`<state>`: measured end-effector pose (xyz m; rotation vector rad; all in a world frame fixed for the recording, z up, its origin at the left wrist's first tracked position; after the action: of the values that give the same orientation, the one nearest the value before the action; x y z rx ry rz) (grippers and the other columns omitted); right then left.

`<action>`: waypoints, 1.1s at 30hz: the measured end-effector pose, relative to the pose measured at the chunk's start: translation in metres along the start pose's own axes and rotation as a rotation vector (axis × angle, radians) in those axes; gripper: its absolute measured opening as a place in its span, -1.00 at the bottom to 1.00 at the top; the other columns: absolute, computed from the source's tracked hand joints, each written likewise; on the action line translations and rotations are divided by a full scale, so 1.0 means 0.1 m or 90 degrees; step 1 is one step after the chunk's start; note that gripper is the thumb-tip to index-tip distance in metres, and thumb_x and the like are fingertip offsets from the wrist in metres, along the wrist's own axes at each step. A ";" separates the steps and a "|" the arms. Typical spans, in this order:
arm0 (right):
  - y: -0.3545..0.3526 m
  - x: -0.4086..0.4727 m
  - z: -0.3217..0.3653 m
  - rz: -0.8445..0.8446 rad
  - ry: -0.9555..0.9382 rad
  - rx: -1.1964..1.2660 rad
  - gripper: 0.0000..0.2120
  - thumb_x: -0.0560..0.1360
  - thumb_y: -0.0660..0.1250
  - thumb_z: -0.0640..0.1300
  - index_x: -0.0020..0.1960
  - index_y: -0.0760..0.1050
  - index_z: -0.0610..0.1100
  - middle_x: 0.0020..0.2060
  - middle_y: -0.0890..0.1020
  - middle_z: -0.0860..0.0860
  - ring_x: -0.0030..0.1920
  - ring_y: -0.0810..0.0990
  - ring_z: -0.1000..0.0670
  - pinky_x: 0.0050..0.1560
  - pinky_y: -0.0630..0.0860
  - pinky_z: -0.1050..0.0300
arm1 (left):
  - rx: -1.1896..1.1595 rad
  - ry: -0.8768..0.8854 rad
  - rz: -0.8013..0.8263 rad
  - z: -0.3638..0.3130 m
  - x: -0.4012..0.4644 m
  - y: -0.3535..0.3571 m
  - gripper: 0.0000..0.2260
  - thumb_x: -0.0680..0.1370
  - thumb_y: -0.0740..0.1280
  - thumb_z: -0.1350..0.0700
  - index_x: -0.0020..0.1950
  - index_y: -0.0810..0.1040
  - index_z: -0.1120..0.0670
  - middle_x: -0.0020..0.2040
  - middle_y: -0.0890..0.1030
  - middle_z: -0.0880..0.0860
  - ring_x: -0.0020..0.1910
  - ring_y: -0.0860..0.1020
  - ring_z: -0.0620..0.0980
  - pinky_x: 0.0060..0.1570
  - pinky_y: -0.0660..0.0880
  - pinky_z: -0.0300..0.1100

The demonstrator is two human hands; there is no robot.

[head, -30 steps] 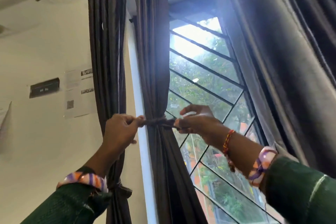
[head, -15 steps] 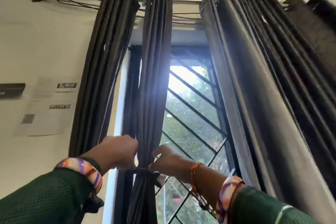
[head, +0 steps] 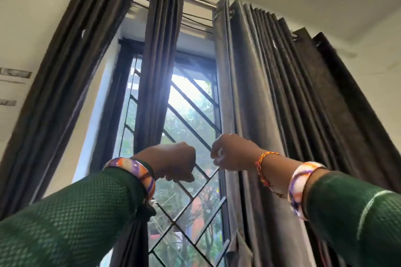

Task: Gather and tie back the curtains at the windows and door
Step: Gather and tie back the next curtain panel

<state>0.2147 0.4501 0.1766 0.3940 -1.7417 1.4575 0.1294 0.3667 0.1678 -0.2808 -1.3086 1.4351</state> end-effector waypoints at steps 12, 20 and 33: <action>-0.05 -0.04 -1.50 0.031 0.055 -0.058 -0.86 0.44 0.28 -0.22 -0.09 0.60 -0.10 -0.12 0.70 -0.04 -0.11 0.66 -0.03 -0.02 0.57 0.12 | 0.034 -0.018 -0.127 -0.69 0.77 -0.28 -0.71 0.52 0.28 -0.03 -0.01 0.60 0.19 -0.20 0.60 0.09 -0.32 0.56 -0.04 -0.24 0.54 -0.17; 0.19 0.13 -2.91 -0.007 0.099 0.017 -0.71 0.46 0.30 -0.20 0.17 0.51 -0.19 0.07 0.60 -0.16 0.10 0.56 -0.15 0.06 0.49 0.12 | -0.066 -0.157 -0.208 -0.93 1.54 -0.05 -0.36 0.49 0.28 -0.16 0.46 0.13 0.06 0.36 0.40 0.14 0.33 0.38 0.12 0.23 0.40 -0.03; 0.97 0.81 -3.56 -0.204 0.111 0.314 -0.49 0.46 0.33 -0.20 0.37 0.28 -0.17 0.22 0.48 -0.19 0.22 0.48 -0.18 0.19 0.45 0.02 | -0.155 -0.354 -0.231 -1.18 2.26 0.45 -0.29 0.42 0.23 -0.34 0.46 0.13 -0.05 0.41 0.12 0.36 0.31 0.31 0.38 0.28 0.35 0.09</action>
<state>0.2332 0.8269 0.1721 0.7411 -1.1092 1.6150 0.1151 0.6235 0.1963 0.2125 -1.8787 1.0751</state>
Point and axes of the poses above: each hand's wrist, its own x-axis towards the middle knuckle, its own y-axis out of the palm, z = x × y, the point moved 5 cm from there along x, towards the middle knuckle
